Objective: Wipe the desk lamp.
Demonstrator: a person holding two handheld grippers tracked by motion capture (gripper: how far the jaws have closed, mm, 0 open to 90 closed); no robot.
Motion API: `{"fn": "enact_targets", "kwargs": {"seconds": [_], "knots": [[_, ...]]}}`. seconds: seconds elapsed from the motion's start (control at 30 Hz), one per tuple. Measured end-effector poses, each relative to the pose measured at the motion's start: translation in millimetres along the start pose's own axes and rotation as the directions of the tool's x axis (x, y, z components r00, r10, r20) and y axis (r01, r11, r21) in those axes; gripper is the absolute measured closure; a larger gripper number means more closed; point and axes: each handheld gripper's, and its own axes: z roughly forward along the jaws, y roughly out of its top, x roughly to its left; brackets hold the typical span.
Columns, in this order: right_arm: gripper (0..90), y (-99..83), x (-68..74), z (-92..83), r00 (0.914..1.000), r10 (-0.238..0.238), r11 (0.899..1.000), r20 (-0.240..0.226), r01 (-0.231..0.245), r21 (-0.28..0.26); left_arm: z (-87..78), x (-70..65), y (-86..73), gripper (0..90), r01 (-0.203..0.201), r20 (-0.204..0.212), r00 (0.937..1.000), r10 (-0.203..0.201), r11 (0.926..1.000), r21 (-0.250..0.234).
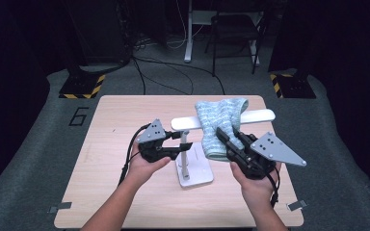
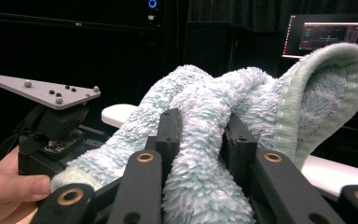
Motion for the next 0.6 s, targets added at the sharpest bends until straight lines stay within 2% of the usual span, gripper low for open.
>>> {"fn": "enact_targets", "kwargs": {"seconds": [0.1, 0.3, 0.6], "knots": [[71.6, -0.9, -0.7, 0.5, 1.0000, -0.001, 1.000, 0.003, 0.001, 0.004, -0.2, 0.5, 0.1, 52.1, -0.007, -0.003, 1.0000, 0.007, 1.0000, 0.001], [71.6, -1.1, -1.0, 0.7, 1.0000, 0.000, 1.000, 0.001, 0.000, 0.004, 0.7, 0.7, -0.5, 51.1, 0.009, -0.001, 1.0000, -0.009, 0.9999, 0.007], [71.6, -2.0, -2.1, -0.4, 1.0000, -0.003, 1.000, 0.005, 0.003, 0.005, 1.1, 0.6, -0.9, 51.2, 0.007, -0.003, 1.0000, -0.007, 0.9999, 0.014]]}}
